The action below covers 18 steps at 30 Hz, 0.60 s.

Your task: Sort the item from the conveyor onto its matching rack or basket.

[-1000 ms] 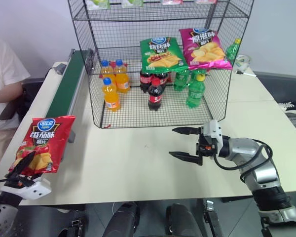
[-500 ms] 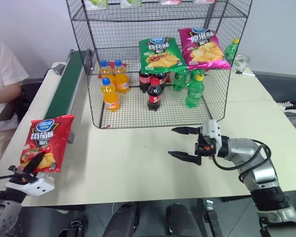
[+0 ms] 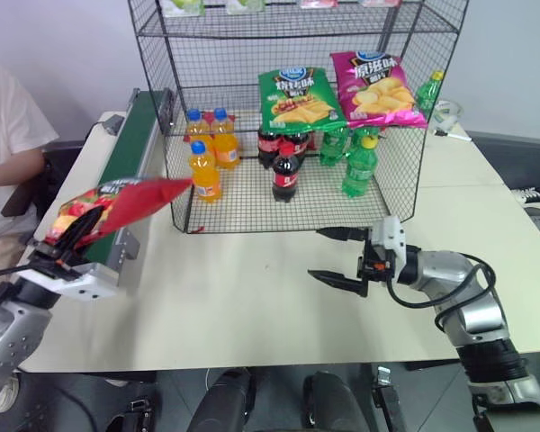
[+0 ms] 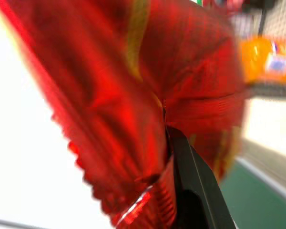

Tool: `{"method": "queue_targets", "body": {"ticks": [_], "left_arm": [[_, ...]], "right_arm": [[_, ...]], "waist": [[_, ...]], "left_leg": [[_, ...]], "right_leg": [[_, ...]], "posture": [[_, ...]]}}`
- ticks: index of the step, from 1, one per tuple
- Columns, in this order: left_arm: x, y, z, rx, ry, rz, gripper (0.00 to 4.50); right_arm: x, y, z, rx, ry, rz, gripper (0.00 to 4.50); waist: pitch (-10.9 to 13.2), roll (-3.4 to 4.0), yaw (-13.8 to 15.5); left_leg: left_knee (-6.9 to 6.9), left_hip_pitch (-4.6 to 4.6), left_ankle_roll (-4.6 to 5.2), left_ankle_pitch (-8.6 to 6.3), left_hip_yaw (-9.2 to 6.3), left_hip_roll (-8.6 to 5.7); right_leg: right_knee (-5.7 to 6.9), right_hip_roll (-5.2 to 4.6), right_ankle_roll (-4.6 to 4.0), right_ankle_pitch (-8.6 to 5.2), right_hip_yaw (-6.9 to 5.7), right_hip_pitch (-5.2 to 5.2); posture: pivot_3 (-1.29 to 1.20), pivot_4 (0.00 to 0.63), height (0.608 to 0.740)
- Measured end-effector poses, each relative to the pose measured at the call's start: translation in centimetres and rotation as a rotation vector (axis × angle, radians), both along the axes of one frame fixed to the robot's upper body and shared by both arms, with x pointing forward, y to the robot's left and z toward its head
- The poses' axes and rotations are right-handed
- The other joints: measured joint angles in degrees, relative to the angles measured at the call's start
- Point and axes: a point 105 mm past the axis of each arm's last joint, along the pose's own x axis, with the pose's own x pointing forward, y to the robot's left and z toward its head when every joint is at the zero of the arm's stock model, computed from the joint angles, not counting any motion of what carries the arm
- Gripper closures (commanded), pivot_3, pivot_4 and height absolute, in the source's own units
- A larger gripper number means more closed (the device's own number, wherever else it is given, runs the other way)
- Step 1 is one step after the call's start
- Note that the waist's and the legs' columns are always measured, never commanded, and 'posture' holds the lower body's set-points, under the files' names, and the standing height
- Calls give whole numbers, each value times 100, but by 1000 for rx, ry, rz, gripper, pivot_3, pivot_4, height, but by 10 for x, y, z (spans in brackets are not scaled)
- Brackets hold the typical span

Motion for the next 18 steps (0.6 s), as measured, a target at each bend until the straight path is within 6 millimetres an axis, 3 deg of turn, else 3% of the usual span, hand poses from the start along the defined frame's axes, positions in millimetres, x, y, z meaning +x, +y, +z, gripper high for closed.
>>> {"method": "queue_targets", "body": {"ticks": [9, 14, 18], "left_arm": [[23, -44, 50, -21, -141, -111, 4471], [45, -67, 91, -50, -286, -136, 4471], [80, -81, 90, -93, -288, -128, 4471]], "right_arm": [[20, -15, 30, 126, -189, -202, 0], [28, -21, 43, 234, -224, -324, 0], [31, -20, 46, 255, -246, -372, 0]], "waist": [[2, 2, 29], [1, 1, 41], [0, 3, 13]], "left_leg": [[2, 5, -3, 5, -1, -1], [3, 7, -13, 13, -7, -2], [1, 16, -13, 15, -4, -2]], "right_leg": [[9, 13, -1, 1, -1, 16], [18, 23, 4, 5, -1, 18], [27, 25, 4, 4, 1, 19]], "posture": [[0, 150, 740], [0, 150, 740], [0, 150, 740]]}}
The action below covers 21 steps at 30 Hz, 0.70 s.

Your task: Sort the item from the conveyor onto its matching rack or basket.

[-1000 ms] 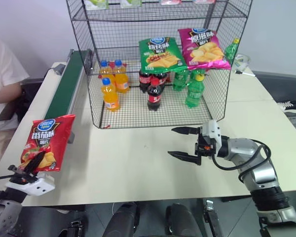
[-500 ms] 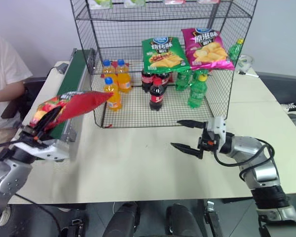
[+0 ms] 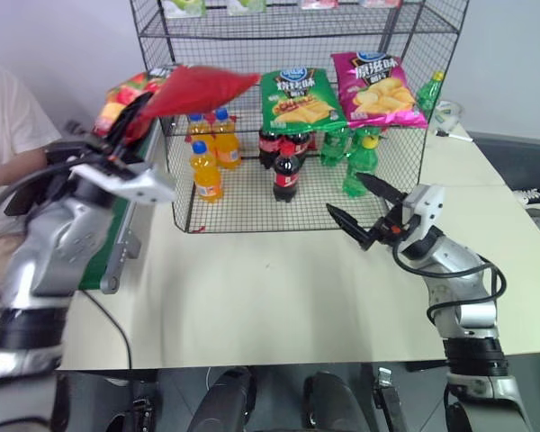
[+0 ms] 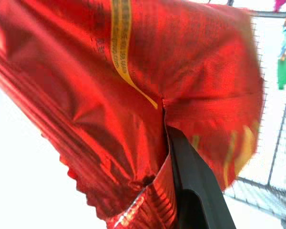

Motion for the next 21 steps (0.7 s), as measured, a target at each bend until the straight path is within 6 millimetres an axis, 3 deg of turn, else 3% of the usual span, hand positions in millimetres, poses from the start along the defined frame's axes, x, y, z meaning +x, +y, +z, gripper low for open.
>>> {"method": "queue_targets", "body": {"ticks": [3, 7, 11, 18, 21], "left_arm": [[30, -10, -8, 6, 23, 27, 4471], [70, -13, -3, -28, 23, 96, 4471], [95, -20, -10, -16, 44, 147, 4471], [120, -27, -54, -15, 206, 234, 4471], [124, -28, -52, -33, 218, 249, 4471]], "right_arm": [[0, 2, 0, 7, -2, -8, 0], [-2, 6, 2, -7, -12, 1, 0], [-3, 6, 2, -16, -16, -4, 0], [-4, 6, 5, -26, -25, -13, 0], [-4, 6, 6, -28, -30, -13, 0]], "waist": [[2, -3, -3], [4, -8, 17], [4, -8, -8], [8, -16, -73], [10, -19, -108]], "left_leg": [[0, -1, -1, 2, -1, -3], [3, -3, -4, 4, -3, -6], [4, -3, -4, 4, 0, -9], [6, -9, -4, 5, -2, -10], [9, -16, -4, 5, -3, -11]], "right_leg": [[13, -1, 1, 0, 0, -5], [25, 0, 3, -1, -1, -9], [25, -4, 9, -4, 1, -8], [33, -3, 11, -5, 0, -14], [33, -4, 12, -5, -1, -18]], "posture": [[0, 150, 740], [0, 150, 740], [0, 150, 740], [0, 150, 740], [0, 150, 740]]}}
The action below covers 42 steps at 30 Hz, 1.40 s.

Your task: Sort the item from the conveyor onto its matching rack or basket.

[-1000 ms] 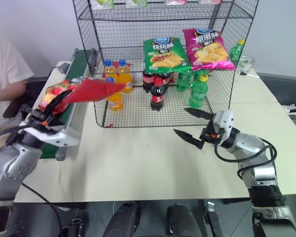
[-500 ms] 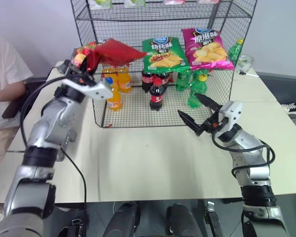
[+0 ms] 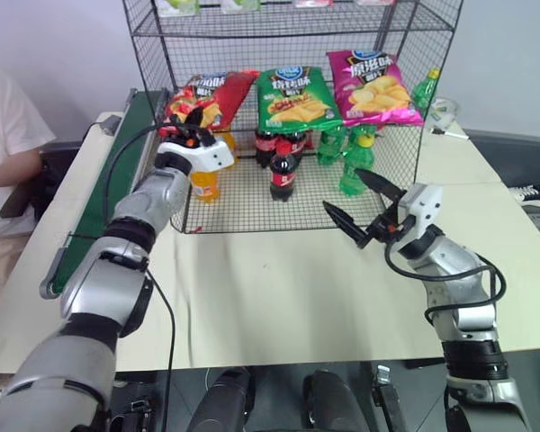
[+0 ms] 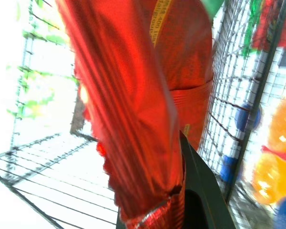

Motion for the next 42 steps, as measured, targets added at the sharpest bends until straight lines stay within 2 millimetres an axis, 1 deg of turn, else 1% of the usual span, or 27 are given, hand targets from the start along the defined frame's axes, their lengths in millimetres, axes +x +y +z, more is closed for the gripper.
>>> {"method": "queue_targets", "body": {"ticks": [4, 9, 12, 14, 16, 18, 20, 22, 25, 30, 32, 33, 34, 35, 36, 38, 39, 40, 42], "left_arm": [[4, -2, 13, -71, 3, -3, 4471], [7, 2, 10, -137, 51, 6, 4471], [8, 2, 10, -191, 86, -18, 3716], [8, 0, 10, -192, 92, -34, 2825], [6, 0, 17, -184, 64, -44, 1766], [5, 1, 22, -182, 45, -51, 972], [1, 4, 25, -161, 32, -72, 972], [-4, 6, 20, -149, 44, -95, 972], [-16, 7, 13, -132, 58, -153, 972], [-41, 17, -1, -115, 101, -165, 972], [-58, 23, -1, -101, 97, -165, 972], [-72, 28, -2, -140, 105, -182, 972], [-90, 31, -8, -233, 152, -233, 972], [-99, 30, -14, -294, 199, -276, 972], [-109, 27, -25, -400, 294, -352, 972], [-123, 22, -38, -520, 423, -460, 972], [-132, 25, -44, -622, 498, -513, 972], [-137, 30, -47, -696, 541, -538, 972], [-147, 53, -51, -889, 622, -563, 972]], "right_arm": [[0, -1, -3, -1, 14, -4, 0], [0, 0, -3, -4, 16, -4, 0], [0, 3, -5, -12, 20, 4, 0], [0, 4, -5, -13, 21, 6, 0], [0, 4, -5, -13, 21, 5, 0], [0, 4, -5, -13, 21, 6, 0], [0, 4, -6, -13, 22, 6, 0], [0, 4, -6, -13, 24, 6, 0], [-1, 4, -7, -16, 27, 9, 0], [-1, 5, -7, -19, 26, 18, 0], [-1, 7, -7, -25, 26, 31, 0], [-1, 8, -7, -27, 27, 35, 0], [-1, 7, -8, -31, 30, 36, 0], [-1, 5, -8, -35, 32, 33, 0], [-1, 4, -8, -37, 31, 34, 0], [-1, 4, -8, -35, 35, 43, 0], [-2, 4, -8, -30, 42, 53, 0], [-2, 2, -7, -27, 49, 56, 0], [-5, -5, -8, -62, 75, 86, 0]], "waist": [[0, 0, -13], [0, 0, -17], [0, 0, -14], [0, 0, -12], [-1, -1, -10], [-1, -1, -7], [-1, -1, -13], [-2, 0, -28], [-2, 1, -34], [-2, 2, -27], [-3, 4, -46], [-7, 9, -76], [-10, 16, -100], [-10, 16, -97], [-9, 16, -61], [-9, 17, 1], [-9, 17, 4], [-9, 17, 6], [-9, 18, -2]], "left_leg": [[1, -2, 0, 0, 1, -1], [2, -2, 0, 0, 1, -1], [4, -3, 0, 0, 0, -1], [5, -3, 0, 0, 1, -1], [7, -3, 0, 0, 0, -1], [8, -3, 0, 0, 0, -1], [8, -2, 0, 0, 0, -1], [7, -2, 0, 0, 1, -1], [6, -2, -1, 1, 1, 0], [7, -4, -1, 0, 1, 1], [4, -3, -1, 0, 5, 3], [-1, -3, 0, 0, 10, 3], [-4, -2, 0, 0, 13, 4], [-3, -2, 0, 0, 12, 5], [-1, -4, -2, 1, 7, 8], [2, -1, -5, 2, -3, 10], [2, 2, -5, 2, -5, 11], [3, 5, -4, 2, -6, 11], [2, 5, -3, 1, -7, 11]], "right_leg": [[0, -1, 2, -1, 0, -1], [0, 0, 2, -1, 0, -2], [0, 0, 2, -1, 0, -2], [0, 0, 2, -1, 0, -1], [2, -1, 2, 0, 0, 0], [3, -1, 2, 0, 0, 0], [2, -1, 2, 0, 1, 0], [3, 0, 2, 0, 3, -2], [4, 0, 1, 0, 5, -4], [8, 1, -1, 1, 10, -9], [4, 1, -2, 0, 17, -11], [2, -1, -2, 0, 26, -15], [2, -3, -2, 0, 32, -17], [4, -5, -3, 0, 31, -18], [4, -5, -7, 2, 29, -19], [2, -8, -17, 6, 20, -9], [1, -8, -18, 7, 19, -3], [0, -10, -19, 6, 18, 1], [-3, -10, -19, 5, 17, 0]], "posture": [[0, 150, 740], [0, 150, 740], [0, 150, 740], [0, 150, 740], [0, 150, 740], [0, 150, 740], [0, 150, 740], [0, 150, 740], [0, 150, 740], [0, 150, 740], [0, 150, 740], [0, 150, 740], [0, 150, 740], [0, 150, 740], [0, 150, 740], [0, 150, 740], [0, 150, 740], [0, 150, 740], [0, 150, 740]]}}
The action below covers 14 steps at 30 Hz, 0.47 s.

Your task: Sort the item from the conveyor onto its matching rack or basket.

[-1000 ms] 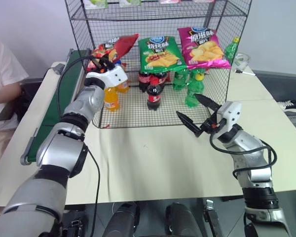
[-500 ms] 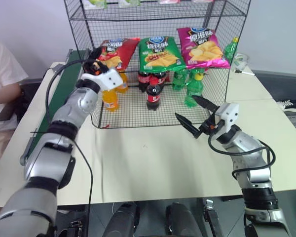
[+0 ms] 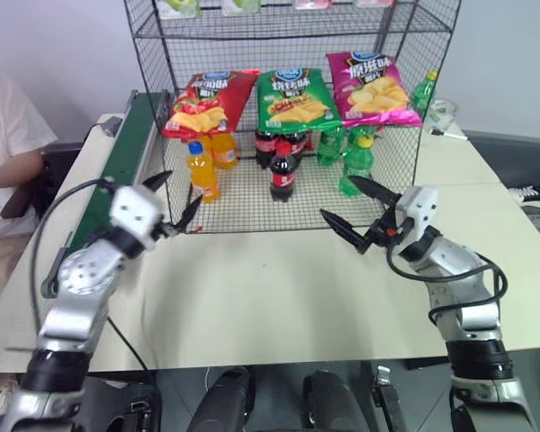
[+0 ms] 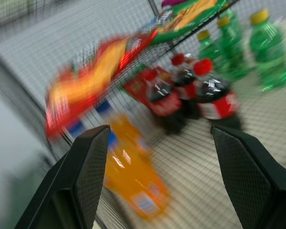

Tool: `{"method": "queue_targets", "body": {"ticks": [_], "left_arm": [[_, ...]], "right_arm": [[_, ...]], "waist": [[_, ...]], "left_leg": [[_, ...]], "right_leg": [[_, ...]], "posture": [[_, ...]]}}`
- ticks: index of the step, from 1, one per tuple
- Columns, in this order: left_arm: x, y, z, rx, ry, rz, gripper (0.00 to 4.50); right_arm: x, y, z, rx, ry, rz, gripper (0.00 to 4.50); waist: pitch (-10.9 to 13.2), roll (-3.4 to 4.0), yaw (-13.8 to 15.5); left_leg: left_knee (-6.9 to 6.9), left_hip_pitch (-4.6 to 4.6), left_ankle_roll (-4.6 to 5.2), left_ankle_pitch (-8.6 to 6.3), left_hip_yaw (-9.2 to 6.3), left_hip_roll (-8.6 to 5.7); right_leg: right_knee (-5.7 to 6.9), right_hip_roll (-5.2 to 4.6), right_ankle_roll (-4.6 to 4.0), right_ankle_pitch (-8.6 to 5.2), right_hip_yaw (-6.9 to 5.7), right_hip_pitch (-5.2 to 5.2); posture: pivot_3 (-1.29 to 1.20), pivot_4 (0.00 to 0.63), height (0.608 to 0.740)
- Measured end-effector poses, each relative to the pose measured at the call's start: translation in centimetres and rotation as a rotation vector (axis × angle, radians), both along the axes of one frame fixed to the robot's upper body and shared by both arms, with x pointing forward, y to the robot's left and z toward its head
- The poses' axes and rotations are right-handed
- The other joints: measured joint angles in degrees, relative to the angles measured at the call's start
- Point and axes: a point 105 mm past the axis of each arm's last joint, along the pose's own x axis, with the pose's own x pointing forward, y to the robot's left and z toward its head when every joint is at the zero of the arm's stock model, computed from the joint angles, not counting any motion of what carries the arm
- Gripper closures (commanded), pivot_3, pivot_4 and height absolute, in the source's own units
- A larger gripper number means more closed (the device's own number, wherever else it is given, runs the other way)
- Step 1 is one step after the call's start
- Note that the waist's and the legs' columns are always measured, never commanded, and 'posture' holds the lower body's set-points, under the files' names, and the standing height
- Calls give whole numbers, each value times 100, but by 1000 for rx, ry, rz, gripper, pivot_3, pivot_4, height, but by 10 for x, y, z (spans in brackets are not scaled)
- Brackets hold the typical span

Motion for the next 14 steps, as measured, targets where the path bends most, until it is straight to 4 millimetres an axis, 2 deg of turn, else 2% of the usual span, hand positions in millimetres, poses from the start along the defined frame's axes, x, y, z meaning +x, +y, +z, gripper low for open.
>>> {"method": "queue_targets", "body": {"ticks": [2, 4, 9, 14], "left_arm": [[-7, 25, -5, -87, 124, 19, 972], [-16, 41, -14, -100, 221, 27, 972], [-34, 73, -54, -98, 411, 76, 972], [-46, 98, -52, -43, 403, 114, 972]], "right_arm": [[-5, -16, 0, -44, 37, 14, 0], [-11, -31, -3, -79, 83, 20, 0], [-27, -56, -12, -146, 177, 34, 0], [-41, -83, -11, -188, 206, -9, 0]], "waist": [[1, 0, 3], [1, 0, 4], [1, 0, 7], [0, 1, 21]], "left_leg": [[-2, -2, 2, -1, 0, 0], [-3, -1, 4, -2, 2, -1], [-3, -1, 5, -4, 8, 1], [-5, -6, 11, -9, 8, 2]], "right_leg": [[0, -1, 2, -2, 0, -1], [-4, -5, 2, -2, 0, 2], [-7, -13, -22, -15, 1, 2], [-35, -17, -27, -17, -1, 9]], "posture": [[0, 150, 740], [0, 150, 740], [0, 150, 740], [0, 150, 740]]}}
